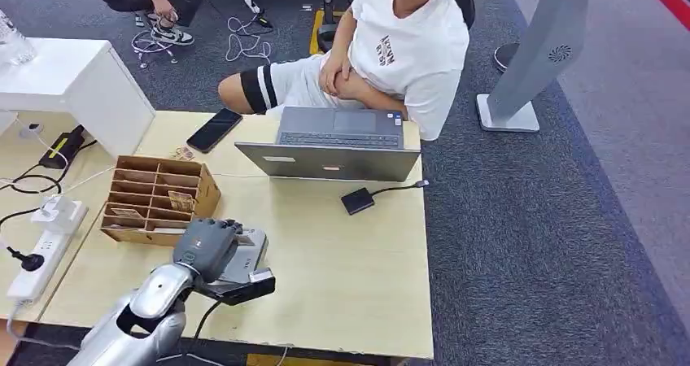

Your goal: Pass the card to the sensor for recognition and then transmit it.

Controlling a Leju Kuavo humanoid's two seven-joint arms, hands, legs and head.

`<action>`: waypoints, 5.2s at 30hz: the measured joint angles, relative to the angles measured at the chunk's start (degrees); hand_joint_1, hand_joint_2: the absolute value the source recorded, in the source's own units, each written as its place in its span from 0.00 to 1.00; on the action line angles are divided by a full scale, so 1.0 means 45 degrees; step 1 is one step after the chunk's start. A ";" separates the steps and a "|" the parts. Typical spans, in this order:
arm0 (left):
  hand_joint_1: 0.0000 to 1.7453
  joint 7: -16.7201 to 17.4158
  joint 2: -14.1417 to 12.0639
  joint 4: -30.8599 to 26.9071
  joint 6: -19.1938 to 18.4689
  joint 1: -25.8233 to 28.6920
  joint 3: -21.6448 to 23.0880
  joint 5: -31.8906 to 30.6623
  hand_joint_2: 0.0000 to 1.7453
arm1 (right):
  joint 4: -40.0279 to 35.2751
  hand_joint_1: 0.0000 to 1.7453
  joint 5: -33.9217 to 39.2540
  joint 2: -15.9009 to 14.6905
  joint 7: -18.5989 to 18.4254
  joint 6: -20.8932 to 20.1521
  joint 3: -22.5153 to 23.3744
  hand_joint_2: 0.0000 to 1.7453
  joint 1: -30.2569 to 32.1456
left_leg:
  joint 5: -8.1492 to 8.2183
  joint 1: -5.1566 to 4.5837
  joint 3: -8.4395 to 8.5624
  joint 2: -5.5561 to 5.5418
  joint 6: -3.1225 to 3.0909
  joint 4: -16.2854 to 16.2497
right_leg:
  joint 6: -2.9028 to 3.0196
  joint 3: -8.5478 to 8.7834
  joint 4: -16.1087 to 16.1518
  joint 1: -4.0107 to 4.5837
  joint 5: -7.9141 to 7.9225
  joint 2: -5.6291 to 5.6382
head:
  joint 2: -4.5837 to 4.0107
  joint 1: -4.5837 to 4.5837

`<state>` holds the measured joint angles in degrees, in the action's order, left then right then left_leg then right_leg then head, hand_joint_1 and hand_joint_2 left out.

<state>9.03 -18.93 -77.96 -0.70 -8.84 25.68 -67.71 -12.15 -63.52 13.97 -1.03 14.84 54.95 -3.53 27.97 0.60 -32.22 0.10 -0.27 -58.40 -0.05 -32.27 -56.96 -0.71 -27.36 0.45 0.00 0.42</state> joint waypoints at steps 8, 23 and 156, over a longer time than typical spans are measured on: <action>1.00 0.0019 -0.0136 0.0224 -0.0627 0.0069 0.0029 0.0117 1.00 | -0.0015 0.00 -0.0078 0.0000 0.0063 0.0010 0.0019 1.00 0.0036 | 0.0000 0.0000 0.0003 -0.0005 0.0000 0.0000 | 0.0000 0.0005 0.0000 0.0000 0.0000 -0.0011 | 0.0000 -0.0005; 1.00 0.0034 -0.0340 0.0340 -0.0695 0.0064 0.0121 0.0287 1.00 | -0.0015 0.00 -0.0107 0.0000 -0.0020 0.0039 0.0019 1.00 0.0057 | -0.0002 0.0000 0.0039 -0.0006 0.0001 0.0002 | 0.0000 0.0042 -0.0004 0.0000 0.0000 -0.0019 | 0.0000 -0.0005; 0.00 0.0165 -0.2108 -0.2332 0.1247 0.3172 -0.4428 0.0729 1.00 | -0.0063 0.00 -0.0748 0.0097 0.0077 -0.0078 0.0209 1.00 0.0150 | -0.0016 0.0008 -0.0017 -0.0008 0.0025 0.0004 | 0.0012 -0.0015 -0.0012 0.0004 0.0002 -0.0016 | 0.0000 -0.0005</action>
<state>9.77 -28.42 -88.46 4.92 5.43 5.75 -64.43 -12.44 -66.88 14.40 -0.68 14.49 55.89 -2.85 27.89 0.64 -32.30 0.06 -0.16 -58.38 0.00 -32.34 -57.02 -0.69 -27.35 0.38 0.00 0.39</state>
